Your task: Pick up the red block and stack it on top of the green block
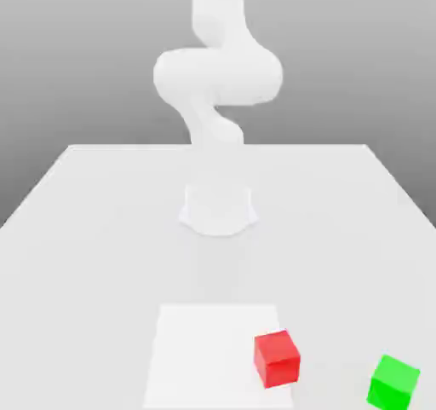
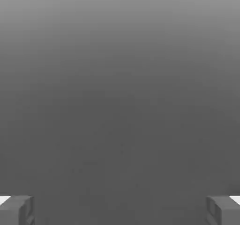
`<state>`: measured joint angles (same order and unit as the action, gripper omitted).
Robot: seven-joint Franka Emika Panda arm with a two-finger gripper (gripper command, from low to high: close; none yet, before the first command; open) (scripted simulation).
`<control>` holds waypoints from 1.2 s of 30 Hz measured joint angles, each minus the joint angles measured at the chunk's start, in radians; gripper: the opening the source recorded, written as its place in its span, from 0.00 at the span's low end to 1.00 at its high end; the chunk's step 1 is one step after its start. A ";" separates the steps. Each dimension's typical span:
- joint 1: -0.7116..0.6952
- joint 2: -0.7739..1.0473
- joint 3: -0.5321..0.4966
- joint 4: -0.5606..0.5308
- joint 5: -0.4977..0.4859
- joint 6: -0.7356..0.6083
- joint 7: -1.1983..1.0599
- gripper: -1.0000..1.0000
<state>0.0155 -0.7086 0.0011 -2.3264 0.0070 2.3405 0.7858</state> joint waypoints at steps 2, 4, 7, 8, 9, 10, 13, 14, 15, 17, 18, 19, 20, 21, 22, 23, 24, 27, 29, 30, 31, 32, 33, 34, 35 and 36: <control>0.013 0.077 0.001 -0.022 0.005 0.034 -0.012 0.50; 0.025 0.151 0.004 -0.044 0.010 0.067 -0.022 0.50; 0.040 0.260 0.010 -0.075 0.017 0.115 -0.038 0.50; 0.045 0.296 0.013 -0.086 0.019 0.131 -0.043 0.50; 0.050 0.333 0.016 -0.096 0.020 0.147 -0.048 0.50; 0.054 0.369 0.019 -0.106 0.022 0.163 -0.052 0.50; 0.068 0.478 0.029 -0.138 0.022 0.212 -0.064 0.50; 0.072 0.514 0.032 -0.148 0.022 0.228 -0.067 0.50; 0.076 0.550 0.035 -0.159 0.020 0.244 -0.069 0.50; 0.085 0.623 0.042 -0.180 0.015 0.276 -0.073 0.50; 0.091 0.659 0.045 -0.190 0.011 0.292 -0.074 0.50; 0.098 0.695 0.047 -0.201 0.006 0.308 -0.074 0.50; 0.105 0.731 0.049 -0.211 0.000 0.324 -0.073 0.50; 0.109 0.768 0.048 -0.222 -0.006 0.340 -0.072 0.50; 0.110 0.804 0.051 -0.232 -0.014 0.356 -0.071 0.50; 0.114 0.840 0.049 -0.238 -0.021 0.377 -0.068 0.50; 0.116 0.876 0.048 -0.238 -0.027 0.402 -0.065 0.50; 0.125 0.985 0.037 -0.227 -0.041 0.490 -0.056 0.50; 0.130 1.044 0.031 -0.218 -0.048 0.539 -0.051 0.00; 0.130 1.044 0.031 -0.218 -0.048 0.539 -0.051 0.00; 0.130 1.044 0.031 -0.218 -0.048 0.539 -0.050 0.00; 0.130 1.044 0.031 -0.218 -0.048 0.539 -0.050 0.00; 0.130 1.044 0.031 -0.218 -0.049 0.539 -0.049 0.00; 0.130 1.044 0.031 -0.218 -0.049 0.539 -0.049 0.00; 0.130 1.055 0.030 -0.216 -0.051 0.549 -0.048 0.00; 0.129 1.043 0.032 -0.218 -0.050 0.538 -0.049 0.00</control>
<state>0.1444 0.3345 0.0332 -2.5448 -0.0431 2.8789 0.7371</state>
